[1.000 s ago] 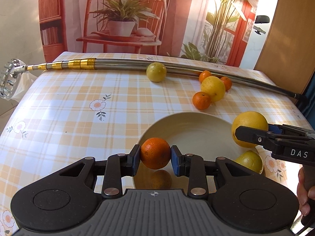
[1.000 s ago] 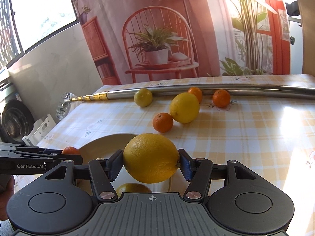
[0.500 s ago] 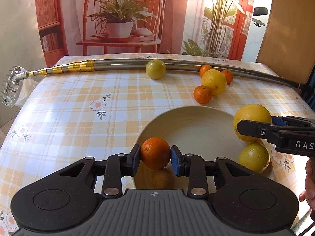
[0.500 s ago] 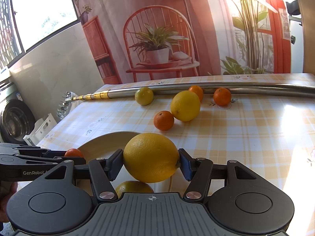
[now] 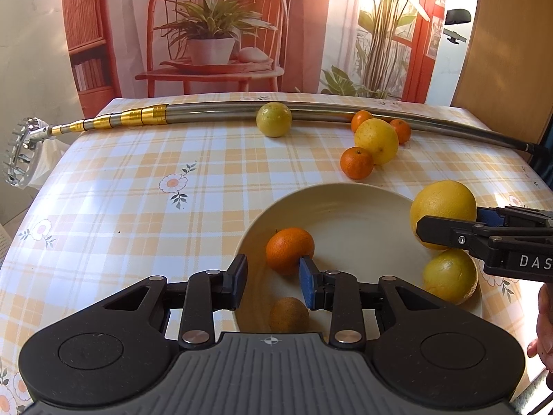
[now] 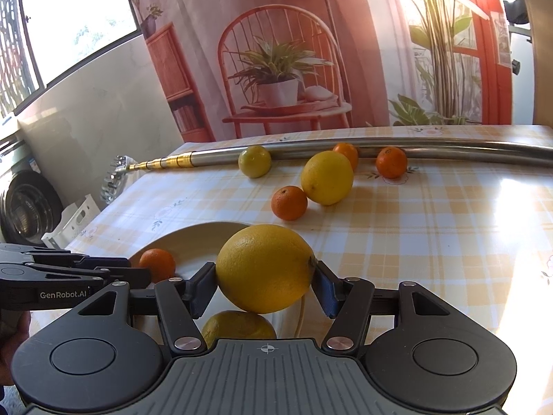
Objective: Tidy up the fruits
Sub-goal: 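Lower the lemon onto the plate and open the right gripper, then move both grippers back toward the fruit pile by the metal pole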
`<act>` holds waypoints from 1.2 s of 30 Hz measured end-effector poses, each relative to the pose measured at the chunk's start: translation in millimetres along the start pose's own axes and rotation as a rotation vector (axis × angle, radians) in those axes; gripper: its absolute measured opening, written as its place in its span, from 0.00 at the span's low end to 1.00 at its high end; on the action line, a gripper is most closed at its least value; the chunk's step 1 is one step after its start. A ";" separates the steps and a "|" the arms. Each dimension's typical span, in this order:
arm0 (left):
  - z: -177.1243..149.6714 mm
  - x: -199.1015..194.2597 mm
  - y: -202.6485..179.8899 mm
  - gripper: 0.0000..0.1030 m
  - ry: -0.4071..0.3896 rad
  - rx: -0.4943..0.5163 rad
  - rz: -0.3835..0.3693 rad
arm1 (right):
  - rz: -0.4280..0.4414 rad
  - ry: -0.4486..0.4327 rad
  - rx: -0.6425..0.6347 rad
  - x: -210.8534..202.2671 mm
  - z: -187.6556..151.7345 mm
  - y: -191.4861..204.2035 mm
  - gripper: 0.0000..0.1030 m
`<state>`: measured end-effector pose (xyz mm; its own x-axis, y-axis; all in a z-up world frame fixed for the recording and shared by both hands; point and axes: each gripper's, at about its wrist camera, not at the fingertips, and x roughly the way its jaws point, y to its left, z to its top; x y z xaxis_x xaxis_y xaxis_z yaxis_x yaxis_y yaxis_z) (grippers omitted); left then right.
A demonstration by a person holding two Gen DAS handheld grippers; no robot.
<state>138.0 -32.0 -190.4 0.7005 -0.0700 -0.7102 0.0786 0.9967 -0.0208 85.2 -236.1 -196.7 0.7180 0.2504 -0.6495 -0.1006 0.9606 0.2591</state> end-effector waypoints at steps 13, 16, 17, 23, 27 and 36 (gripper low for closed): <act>0.2 0.1 0.2 0.34 0.000 0.000 0.000 | -0.003 0.018 -0.007 1.7 -3.2 2.6 0.55; 0.3 0.1 0.2 0.34 0.000 0.001 0.000 | -0.005 0.017 -0.008 1.6 -3.4 2.3 0.55; 0.4 0.1 0.2 0.34 0.001 0.000 0.000 | -0.004 0.018 -0.007 1.8 -3.7 2.4 0.55; -0.5 0.2 -0.5 0.34 0.000 0.002 0.004 | -0.006 0.018 -0.004 1.1 -3.9 1.3 0.56; -0.7 0.2 -0.6 0.34 0.000 0.001 0.004 | -0.007 0.018 -0.001 0.0 -4.2 0.5 0.57; -0.4 -0.5 -0.5 0.34 -0.004 0.001 0.005 | -0.009 -0.008 -0.001 -4.5 -2.2 -0.5 0.58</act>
<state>137.3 -32.4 -190.2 0.7038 -0.0656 -0.7074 0.0757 0.9970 -0.0171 80.5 -237.5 -195.5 0.7244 0.2403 -0.6462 -0.0946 0.9631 0.2520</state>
